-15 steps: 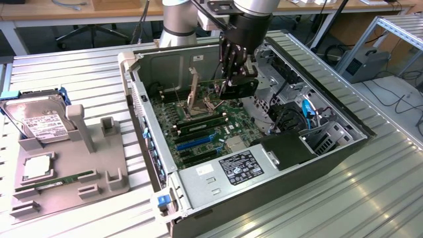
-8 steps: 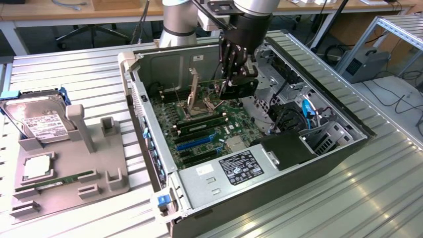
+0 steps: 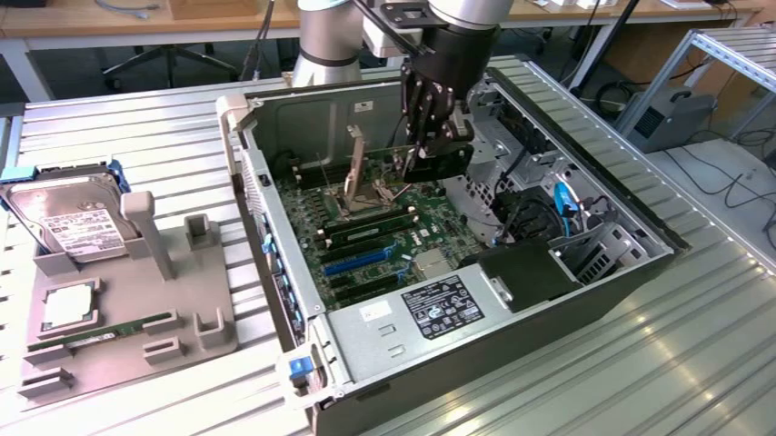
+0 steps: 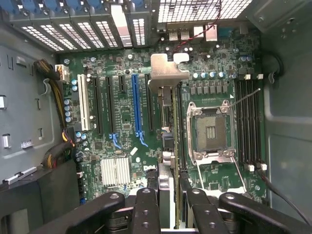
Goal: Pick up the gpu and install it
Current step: 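Insert the gpu into the slot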
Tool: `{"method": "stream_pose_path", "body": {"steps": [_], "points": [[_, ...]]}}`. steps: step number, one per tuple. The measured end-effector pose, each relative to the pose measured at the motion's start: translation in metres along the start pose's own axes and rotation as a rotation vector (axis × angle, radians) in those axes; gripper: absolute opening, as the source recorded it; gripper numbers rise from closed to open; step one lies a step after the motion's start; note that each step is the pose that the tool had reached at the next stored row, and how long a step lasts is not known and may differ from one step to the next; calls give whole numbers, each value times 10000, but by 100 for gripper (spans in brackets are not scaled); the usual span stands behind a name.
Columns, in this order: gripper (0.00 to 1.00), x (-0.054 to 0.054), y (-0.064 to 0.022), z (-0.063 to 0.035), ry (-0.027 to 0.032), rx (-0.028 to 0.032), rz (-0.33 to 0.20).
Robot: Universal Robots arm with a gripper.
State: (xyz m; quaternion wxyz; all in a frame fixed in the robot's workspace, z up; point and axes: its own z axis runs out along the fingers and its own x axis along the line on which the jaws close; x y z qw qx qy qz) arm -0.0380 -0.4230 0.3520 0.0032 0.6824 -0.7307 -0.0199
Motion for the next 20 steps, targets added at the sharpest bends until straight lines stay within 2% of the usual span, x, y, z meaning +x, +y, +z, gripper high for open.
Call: {"method": "stream_pose_path", "body": {"steps": [20], "points": [[27,0,0,2,38,-7,-396]]}}
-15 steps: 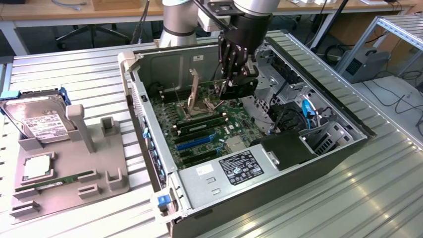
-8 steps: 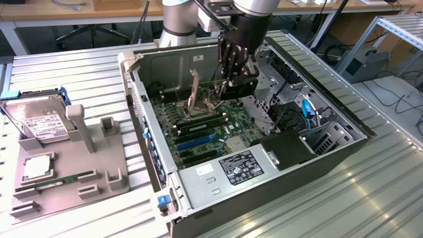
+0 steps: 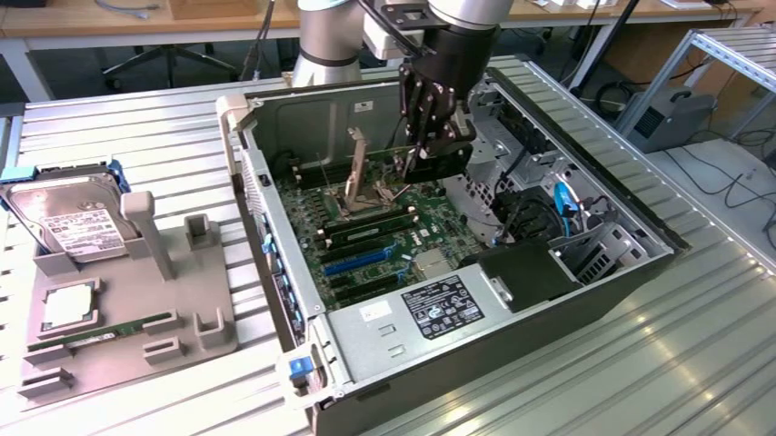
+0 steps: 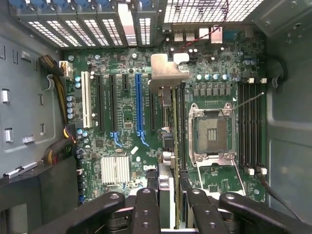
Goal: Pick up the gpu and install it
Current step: 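Insert the gpu into the slot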
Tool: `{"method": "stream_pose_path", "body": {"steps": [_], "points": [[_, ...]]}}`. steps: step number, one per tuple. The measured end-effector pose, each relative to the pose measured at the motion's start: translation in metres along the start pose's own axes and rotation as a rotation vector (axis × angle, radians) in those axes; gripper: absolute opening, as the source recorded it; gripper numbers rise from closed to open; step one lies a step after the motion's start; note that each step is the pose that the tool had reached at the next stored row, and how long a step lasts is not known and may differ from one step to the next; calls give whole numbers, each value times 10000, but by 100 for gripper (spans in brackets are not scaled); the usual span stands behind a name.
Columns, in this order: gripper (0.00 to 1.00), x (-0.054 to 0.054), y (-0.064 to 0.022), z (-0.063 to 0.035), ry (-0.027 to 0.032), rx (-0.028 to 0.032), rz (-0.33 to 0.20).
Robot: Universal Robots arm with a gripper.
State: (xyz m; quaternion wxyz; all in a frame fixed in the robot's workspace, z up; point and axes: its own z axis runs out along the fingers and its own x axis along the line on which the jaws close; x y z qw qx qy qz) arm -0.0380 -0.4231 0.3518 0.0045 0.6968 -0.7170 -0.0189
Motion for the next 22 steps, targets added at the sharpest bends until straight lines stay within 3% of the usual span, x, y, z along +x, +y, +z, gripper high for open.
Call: {"method": "stream_pose_path", "body": {"steps": [22], "points": [[27,0,0,1,29,-10,-546]]}}
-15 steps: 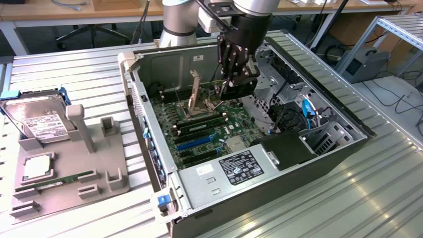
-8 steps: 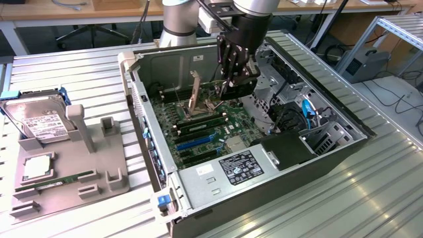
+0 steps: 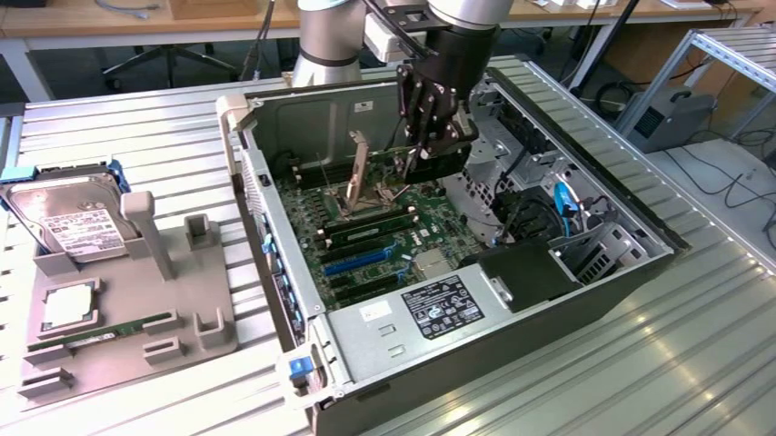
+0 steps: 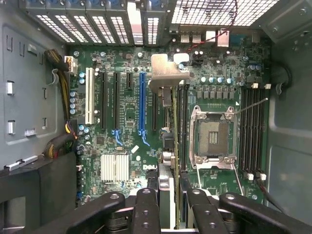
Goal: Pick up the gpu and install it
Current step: 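Insert the gpu into the slot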
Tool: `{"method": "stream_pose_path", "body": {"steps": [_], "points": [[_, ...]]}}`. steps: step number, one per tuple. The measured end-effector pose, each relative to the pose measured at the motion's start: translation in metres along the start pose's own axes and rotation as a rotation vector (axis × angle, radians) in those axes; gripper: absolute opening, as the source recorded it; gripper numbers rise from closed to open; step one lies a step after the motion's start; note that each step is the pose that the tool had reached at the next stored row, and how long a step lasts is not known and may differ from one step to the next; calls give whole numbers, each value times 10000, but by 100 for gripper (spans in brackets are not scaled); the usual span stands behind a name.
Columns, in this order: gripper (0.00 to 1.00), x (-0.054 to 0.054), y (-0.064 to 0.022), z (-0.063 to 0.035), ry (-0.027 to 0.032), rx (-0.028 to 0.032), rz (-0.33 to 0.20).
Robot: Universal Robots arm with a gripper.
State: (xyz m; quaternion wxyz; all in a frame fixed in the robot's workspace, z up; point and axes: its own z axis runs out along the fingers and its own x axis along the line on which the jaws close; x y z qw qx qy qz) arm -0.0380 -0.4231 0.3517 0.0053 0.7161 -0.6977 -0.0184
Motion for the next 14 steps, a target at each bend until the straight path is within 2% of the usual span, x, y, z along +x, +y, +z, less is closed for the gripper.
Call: {"method": "stream_pose_path", "body": {"steps": [4,14], "points": [[27,0,0,0,6,-4,-166],[27,2,15,11,6,-4,-168]]}}
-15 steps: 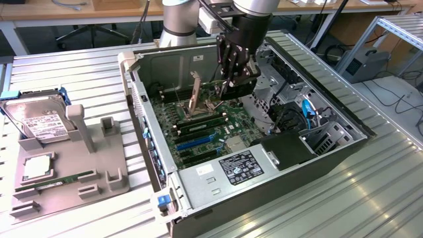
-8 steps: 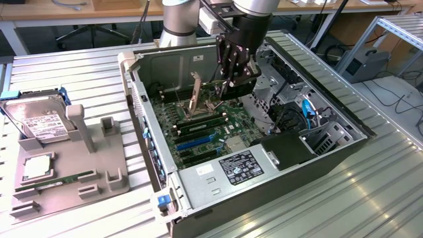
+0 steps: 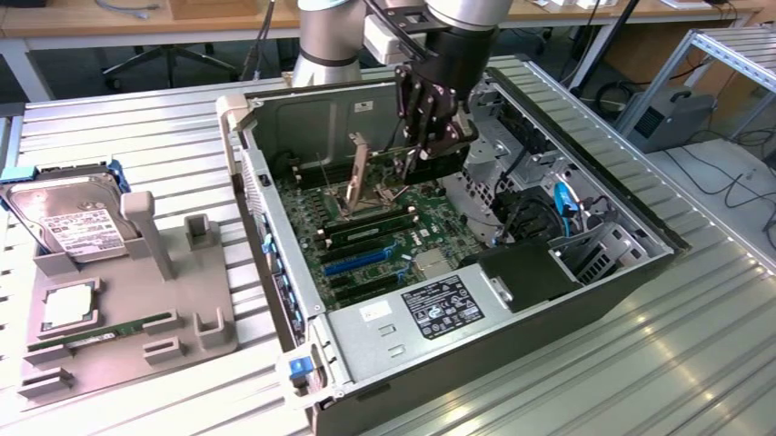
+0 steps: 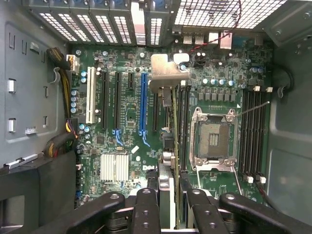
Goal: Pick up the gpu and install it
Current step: 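Insert the gpu into the slot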
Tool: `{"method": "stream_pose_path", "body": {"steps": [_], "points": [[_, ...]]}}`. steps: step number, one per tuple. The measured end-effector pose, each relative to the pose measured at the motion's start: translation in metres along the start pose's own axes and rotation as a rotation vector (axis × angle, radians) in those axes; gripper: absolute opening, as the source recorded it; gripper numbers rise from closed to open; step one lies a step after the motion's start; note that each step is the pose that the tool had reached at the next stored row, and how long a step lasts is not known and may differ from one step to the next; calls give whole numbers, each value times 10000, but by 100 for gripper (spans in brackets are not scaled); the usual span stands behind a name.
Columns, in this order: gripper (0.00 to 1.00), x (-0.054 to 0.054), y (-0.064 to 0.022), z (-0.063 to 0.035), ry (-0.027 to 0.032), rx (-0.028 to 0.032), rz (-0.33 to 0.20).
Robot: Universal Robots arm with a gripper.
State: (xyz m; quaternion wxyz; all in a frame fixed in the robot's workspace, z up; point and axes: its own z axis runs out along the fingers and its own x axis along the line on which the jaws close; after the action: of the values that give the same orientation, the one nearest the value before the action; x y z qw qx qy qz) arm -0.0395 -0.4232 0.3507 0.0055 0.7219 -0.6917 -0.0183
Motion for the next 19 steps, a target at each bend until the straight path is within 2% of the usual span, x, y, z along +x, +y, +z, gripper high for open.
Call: {"method": "stream_pose_path", "body": {"steps": [7,9,19], "points": [[27,9,23,12,-1,0,0],[27,33,71,47,-1,0,0],[27,32,97,52,0,0,0]]}}
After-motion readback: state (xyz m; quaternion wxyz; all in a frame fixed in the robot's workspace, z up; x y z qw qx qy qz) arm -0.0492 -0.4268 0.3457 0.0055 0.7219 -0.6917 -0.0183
